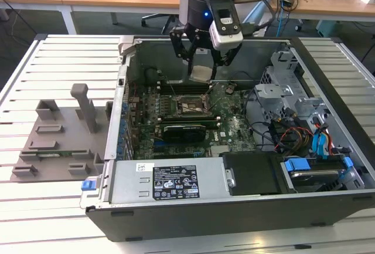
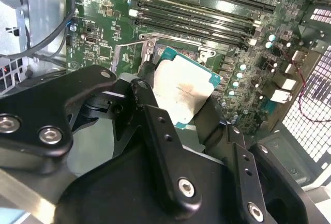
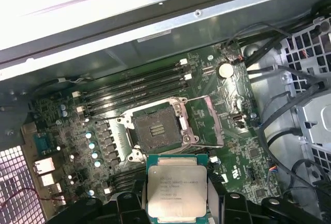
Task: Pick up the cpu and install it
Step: 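Place the cpu into insertion slot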
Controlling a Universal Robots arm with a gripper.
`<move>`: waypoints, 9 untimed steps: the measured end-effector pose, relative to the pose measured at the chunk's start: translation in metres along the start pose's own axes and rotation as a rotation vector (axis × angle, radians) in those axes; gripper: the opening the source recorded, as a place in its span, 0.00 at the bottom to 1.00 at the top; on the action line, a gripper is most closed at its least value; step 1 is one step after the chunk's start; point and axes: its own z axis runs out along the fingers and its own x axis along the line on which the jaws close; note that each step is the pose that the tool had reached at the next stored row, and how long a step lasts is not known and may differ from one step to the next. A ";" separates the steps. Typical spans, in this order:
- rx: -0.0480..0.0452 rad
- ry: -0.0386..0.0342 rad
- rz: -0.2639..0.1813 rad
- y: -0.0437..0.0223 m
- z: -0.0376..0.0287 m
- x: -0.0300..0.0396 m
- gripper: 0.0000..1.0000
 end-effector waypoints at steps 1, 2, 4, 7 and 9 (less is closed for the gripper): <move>0.0001 0.0001 0.006 0.0000 0.0000 0.0000 0.55; 0.0002 0.0001 0.013 0.0000 0.0001 0.0000 0.55; 0.0004 0.0004 0.029 0.0000 0.0001 0.0000 0.55; 0.0007 0.0008 0.054 0.0000 0.0002 0.0000 0.55; 0.0010 0.0011 0.071 0.0000 0.0003 0.0000 0.55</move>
